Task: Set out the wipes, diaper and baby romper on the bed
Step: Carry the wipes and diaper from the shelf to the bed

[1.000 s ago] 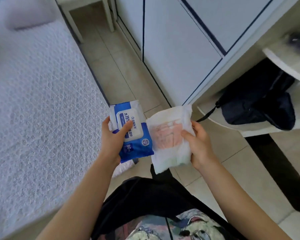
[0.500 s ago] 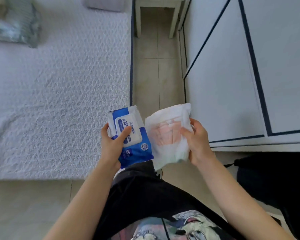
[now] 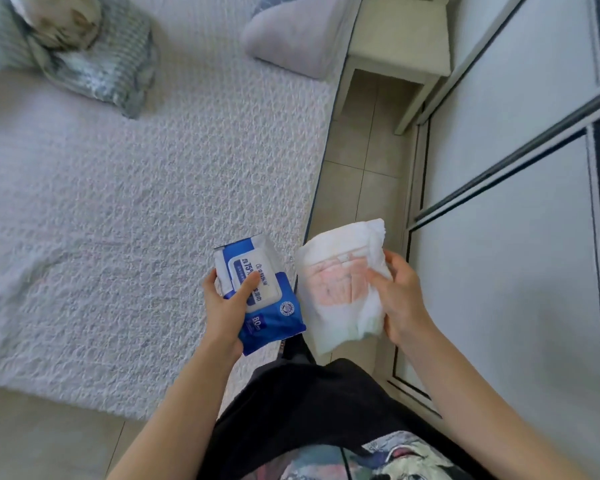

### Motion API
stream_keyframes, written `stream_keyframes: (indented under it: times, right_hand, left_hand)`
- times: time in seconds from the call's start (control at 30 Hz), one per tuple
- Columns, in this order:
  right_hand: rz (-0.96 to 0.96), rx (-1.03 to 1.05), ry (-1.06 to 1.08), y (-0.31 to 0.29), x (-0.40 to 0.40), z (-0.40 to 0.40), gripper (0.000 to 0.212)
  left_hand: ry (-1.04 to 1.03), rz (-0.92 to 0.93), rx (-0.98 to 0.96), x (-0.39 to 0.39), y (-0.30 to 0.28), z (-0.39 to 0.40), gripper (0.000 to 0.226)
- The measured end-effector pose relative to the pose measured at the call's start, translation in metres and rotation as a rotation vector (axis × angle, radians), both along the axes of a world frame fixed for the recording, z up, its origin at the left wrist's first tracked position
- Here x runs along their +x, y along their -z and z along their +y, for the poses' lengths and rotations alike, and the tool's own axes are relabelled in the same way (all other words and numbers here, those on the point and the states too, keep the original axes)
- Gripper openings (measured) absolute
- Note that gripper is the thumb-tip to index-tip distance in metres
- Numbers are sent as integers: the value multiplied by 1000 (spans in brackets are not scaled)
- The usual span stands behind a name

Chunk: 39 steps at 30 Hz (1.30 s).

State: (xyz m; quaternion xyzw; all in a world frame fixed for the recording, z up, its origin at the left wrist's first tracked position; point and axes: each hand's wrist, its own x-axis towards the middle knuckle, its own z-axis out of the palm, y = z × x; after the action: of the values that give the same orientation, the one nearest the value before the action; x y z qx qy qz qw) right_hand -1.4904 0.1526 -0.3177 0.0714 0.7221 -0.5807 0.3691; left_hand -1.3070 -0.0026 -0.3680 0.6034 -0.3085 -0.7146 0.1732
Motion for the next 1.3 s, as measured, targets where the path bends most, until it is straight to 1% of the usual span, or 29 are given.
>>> stream_keyframes:
  times: [0.23,0.33,0.6,0.73,0.8,0.87,0.97,1.03,1.13,1.2,1.3]
  right_hand:
    - [-25,40,-171,15,-53,-82,36]
    - [-56,33,-257,20,-79,-116,32]
    - [-154,2,-526,27,-169,-219,28]
    - [-270,2,-681,28,-217,-275,36]
    - [-289,25,-748,28,-236,-303,43]
    - [-281,40,-815,29,-250,-330,43]
    - [-268,48,-905,34,-263,-363,35]
    - [-282,59,-948,40,-264,-381,34]
    - [-291,89,-973,48,-257,-403,30]
    - [-287,103,-989,54,-250,-414,28]
    - [-238,138,-1014,65,-238,-428,22]
  left_hand:
    - [-171,-40,2,-25,2,-61,65]
    - [-250,-54,-3,-39,2,-80,67]
    - [-502,-85,-1,-111,6,-120,66]
    - [-658,-122,17,-157,8,-135,73]
    - [-733,-147,25,-176,10,-141,80]
    - [-807,-161,35,-191,12,-146,83]
    - [-890,-191,50,-205,15,-154,77]
    - [-935,-207,58,-207,18,-158,72]
    - [-984,-221,98,-204,24,-165,68]
    - [-1010,-212,129,-197,30,-171,61]
    - [-1018,-209,156,-184,39,-179,55]
